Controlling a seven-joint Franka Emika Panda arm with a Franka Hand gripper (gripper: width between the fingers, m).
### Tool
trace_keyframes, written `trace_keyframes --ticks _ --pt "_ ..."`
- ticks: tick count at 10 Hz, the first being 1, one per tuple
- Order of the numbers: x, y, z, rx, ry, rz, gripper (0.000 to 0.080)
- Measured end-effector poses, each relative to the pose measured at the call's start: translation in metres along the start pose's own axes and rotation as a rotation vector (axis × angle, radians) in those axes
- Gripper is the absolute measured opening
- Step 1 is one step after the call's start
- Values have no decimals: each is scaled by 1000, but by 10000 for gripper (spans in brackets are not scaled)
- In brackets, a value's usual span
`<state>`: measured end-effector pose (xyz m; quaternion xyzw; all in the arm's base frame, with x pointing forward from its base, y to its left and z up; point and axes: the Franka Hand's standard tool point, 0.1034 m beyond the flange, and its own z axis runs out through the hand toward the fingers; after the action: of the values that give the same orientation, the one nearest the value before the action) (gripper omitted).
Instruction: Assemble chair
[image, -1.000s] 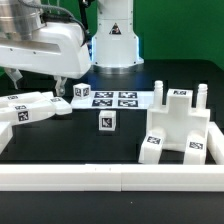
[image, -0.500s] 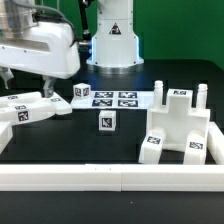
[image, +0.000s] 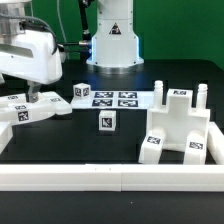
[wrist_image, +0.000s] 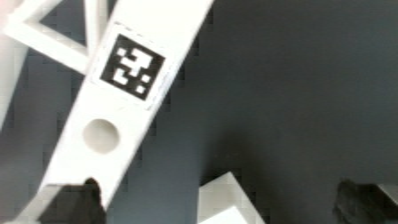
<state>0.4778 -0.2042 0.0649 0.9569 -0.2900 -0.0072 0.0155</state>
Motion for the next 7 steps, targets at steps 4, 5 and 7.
trace_keyframes --ticks 4,5,7 --pt "-1 28 13 3 -18 100 648" --pt "-2 36 19 5 -21 126 649" --pt "-5 50 33 -2 -19 155 649"
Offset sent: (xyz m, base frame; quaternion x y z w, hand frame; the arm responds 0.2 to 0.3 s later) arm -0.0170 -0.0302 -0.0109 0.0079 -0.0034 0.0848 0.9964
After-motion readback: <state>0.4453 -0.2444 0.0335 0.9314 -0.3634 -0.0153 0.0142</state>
